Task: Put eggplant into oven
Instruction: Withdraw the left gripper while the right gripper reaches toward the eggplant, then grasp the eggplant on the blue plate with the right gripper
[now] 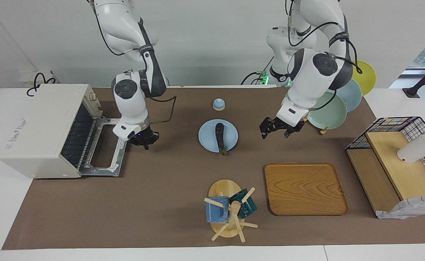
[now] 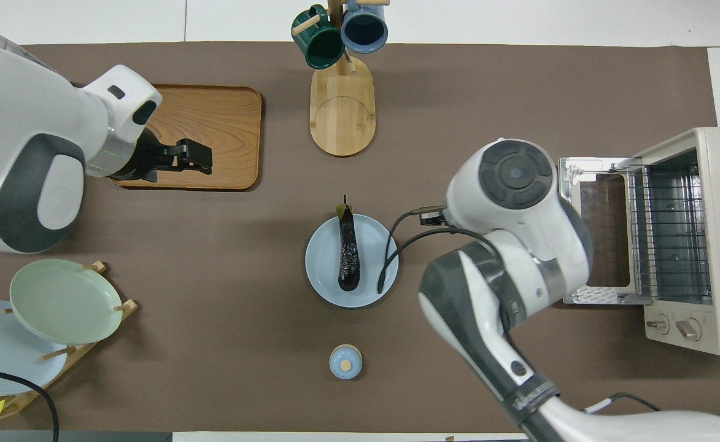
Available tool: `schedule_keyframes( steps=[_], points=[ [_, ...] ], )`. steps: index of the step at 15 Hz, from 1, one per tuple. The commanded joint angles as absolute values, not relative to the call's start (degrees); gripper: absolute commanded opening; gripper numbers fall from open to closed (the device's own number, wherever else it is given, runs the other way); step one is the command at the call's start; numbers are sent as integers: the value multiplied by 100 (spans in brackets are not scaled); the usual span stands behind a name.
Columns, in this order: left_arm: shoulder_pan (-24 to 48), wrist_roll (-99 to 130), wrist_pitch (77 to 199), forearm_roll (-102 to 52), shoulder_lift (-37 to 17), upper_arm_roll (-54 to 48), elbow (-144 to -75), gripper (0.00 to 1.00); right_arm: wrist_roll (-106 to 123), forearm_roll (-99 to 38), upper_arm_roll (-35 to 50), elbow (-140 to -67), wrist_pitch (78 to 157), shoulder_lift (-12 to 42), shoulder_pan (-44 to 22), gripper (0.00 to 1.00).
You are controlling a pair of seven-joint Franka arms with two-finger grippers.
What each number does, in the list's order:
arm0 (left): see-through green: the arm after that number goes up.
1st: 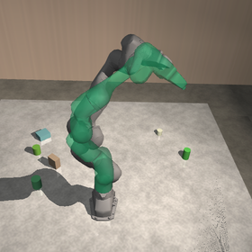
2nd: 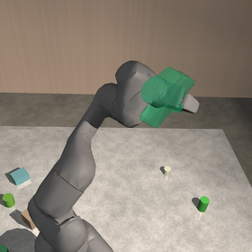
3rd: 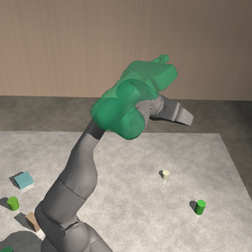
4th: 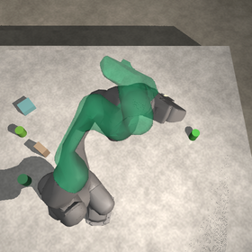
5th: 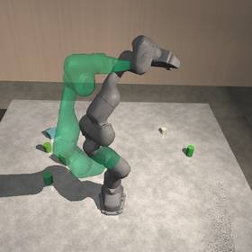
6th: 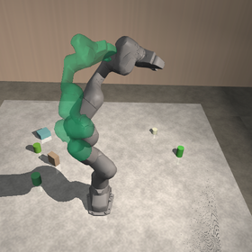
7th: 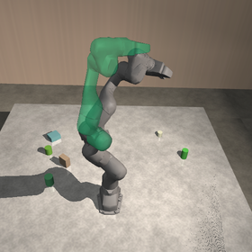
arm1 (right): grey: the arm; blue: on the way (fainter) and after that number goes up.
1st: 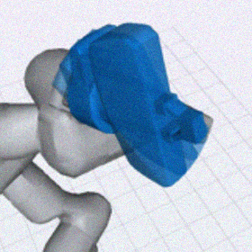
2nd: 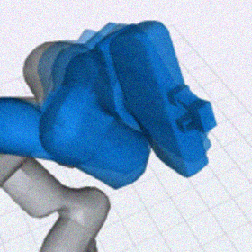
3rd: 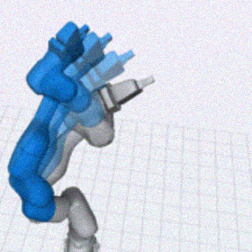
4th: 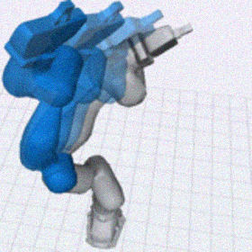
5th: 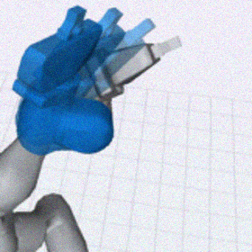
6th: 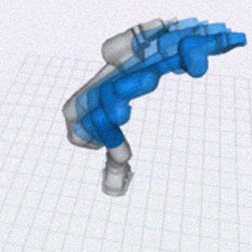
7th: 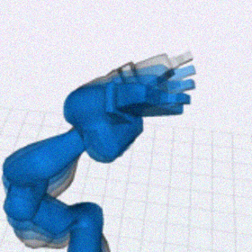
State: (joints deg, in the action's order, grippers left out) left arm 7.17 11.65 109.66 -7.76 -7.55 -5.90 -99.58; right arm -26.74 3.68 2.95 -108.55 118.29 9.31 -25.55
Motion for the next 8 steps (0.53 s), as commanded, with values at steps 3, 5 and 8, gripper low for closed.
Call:
schedule_keyframes(
  steps=[3, 5, 8],
  points=[
    [142, 661, 10425, -485, -343, -633, -9896, 100, -4092, 263, 255, -9189, 11497, 2097, -3821, 18],
    [27, 554, 10266, -440, -168, -624, -9896, 100, -4639, 377, 255, -8782, 11575, 2538, -4243, 18],
    [-26, 562, 9968, -326, 34, -624, -9896, 100, -4649, 396, 255, -8937, 12451, 2707, -4543, 25]
  ],
)
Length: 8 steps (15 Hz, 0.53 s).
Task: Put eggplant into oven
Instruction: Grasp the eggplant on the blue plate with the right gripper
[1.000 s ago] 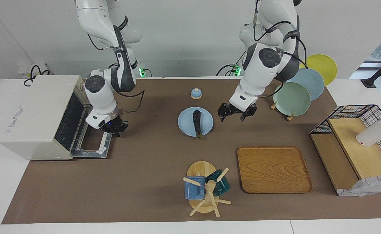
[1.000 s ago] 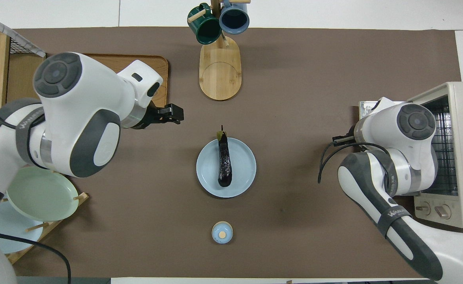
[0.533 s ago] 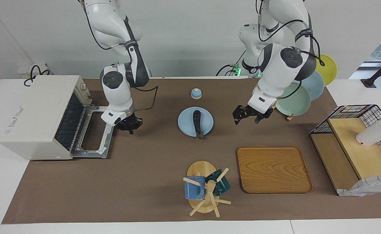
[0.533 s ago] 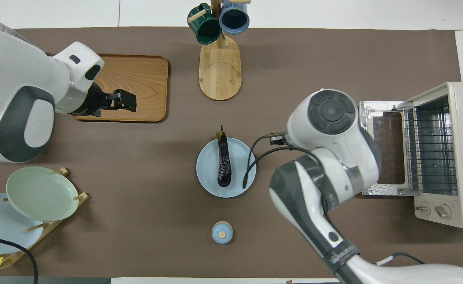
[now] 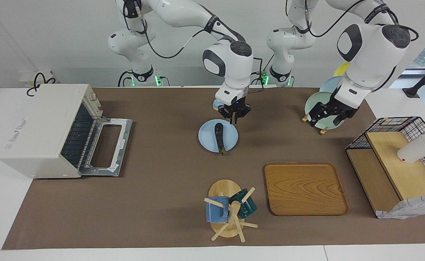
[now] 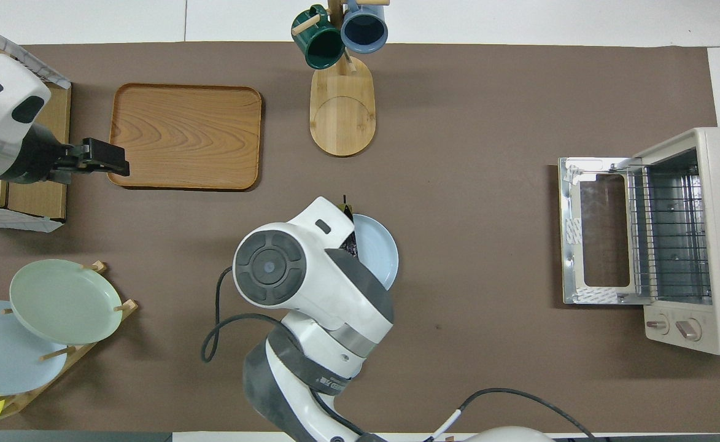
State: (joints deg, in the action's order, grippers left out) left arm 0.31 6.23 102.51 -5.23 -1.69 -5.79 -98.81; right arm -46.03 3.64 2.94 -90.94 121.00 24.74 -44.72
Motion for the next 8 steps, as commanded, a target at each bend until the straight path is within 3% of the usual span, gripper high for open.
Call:
schedule_keyframes(
  steps=[1, 8],
  points=[
    [-26, 562, 9819, -238, 131, -624, -9896, 100, -4649, 422, 255, -9069, 12585, 2716, -4544, 26],
    [140, 615, 8896, -229, 492, -580, -9940, 100, -4263, 545, 255, -9772, 13279, 2637, -4482, 32]
  ],
)
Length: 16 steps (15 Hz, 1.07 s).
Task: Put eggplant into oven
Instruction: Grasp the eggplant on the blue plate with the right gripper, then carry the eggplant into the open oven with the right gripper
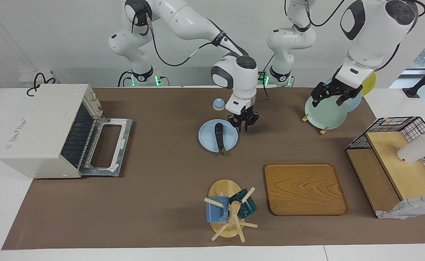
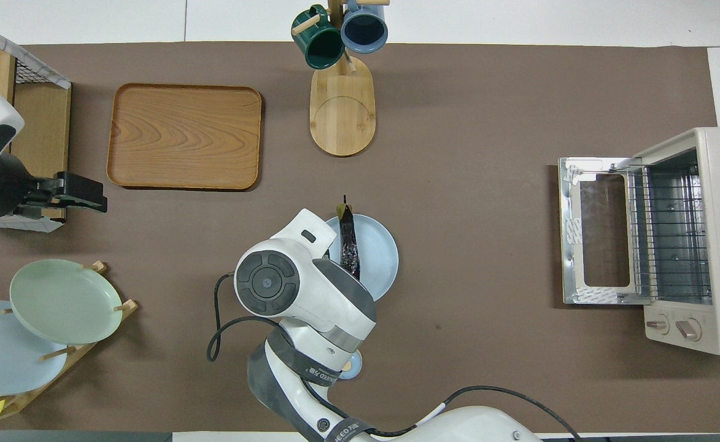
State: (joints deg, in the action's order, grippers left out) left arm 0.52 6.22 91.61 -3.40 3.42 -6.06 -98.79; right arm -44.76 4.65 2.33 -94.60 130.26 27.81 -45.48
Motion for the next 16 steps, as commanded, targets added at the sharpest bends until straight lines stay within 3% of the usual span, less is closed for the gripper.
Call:
schedule_keyframes(
  steps=[1, 7, 11, 12, 14, 16],
  points=[
    [158, 624, 8834, -229, 501, -580, -9949, 100, -4219, 554, 255, -9895, 13419, 2611, -4474, 32],
    [352, 615, 8850, -237, 484, -431, -9862, 100, -3903, 554, 246, -10362, 13912, 2514, -4395, 30],
    [667, 606, 8606, -229, 211, -176, -9124, 100, -3824, 562, 246, -10590, 14009, 2461, -4395, 30],
    [668, 606, 8561, -229, 220, -184, -9149, 100, -3806, 571, 246, -10695, 14132, 2426, -4395, 25],
    [677, 615, 8508, -229, 255, -185, -9211, 100, -3806, 571, 246, -10723, 14142, 2408, -4403, 3],
    [659, 589, 8438, -220, 246, -211, -9202, 100, -3806, 571, 255, -10784, 14185, 2400, -4403, 1]
  ],
)
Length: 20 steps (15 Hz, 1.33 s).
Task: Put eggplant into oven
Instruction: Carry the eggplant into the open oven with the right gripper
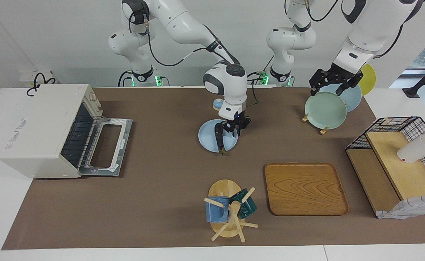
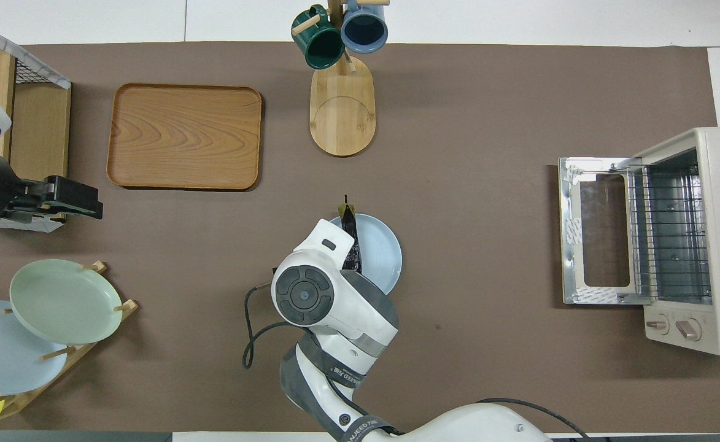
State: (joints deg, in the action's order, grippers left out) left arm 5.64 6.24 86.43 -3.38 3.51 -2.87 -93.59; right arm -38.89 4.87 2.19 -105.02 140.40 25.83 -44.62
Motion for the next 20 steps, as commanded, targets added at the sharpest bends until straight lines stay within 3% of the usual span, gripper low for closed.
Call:
schedule_keyframes(
  steps=[1, 6, 9, 14, 17, 20],
  points=[
    [650, 589, 8438, -211, 246, -211, -9193, 100, -3806, 571, 255, -10810, 14194, 2399, -4412, 1],
    [615, 571, 8358, -185, 281, -228, -9272, 100, -3665, 667, 211, -10767, 14046, 2391, -4447, 0],
    [624, 571, 8358, -185, 273, -237, -9264, 100, -3665, 1606, 237, -10347, 13021, 2277, -4447, 0],
    [615, 580, 8341, -185, 281, -237, -9264, 100, -3182, 1679, 237, -10555, 12158, 1267, -3877, 0],
    [606, 571, 8350, -185, 281, -229, -9264, 100, -3199, 1687, 229, -10582, 11323, 968, -3552, 0],
    [606, 598, 8332, -193, 290, -220, -9264, 100, -3007, 1696, 229, -10958, 10987, 555, -2938, 0]
  ],
)
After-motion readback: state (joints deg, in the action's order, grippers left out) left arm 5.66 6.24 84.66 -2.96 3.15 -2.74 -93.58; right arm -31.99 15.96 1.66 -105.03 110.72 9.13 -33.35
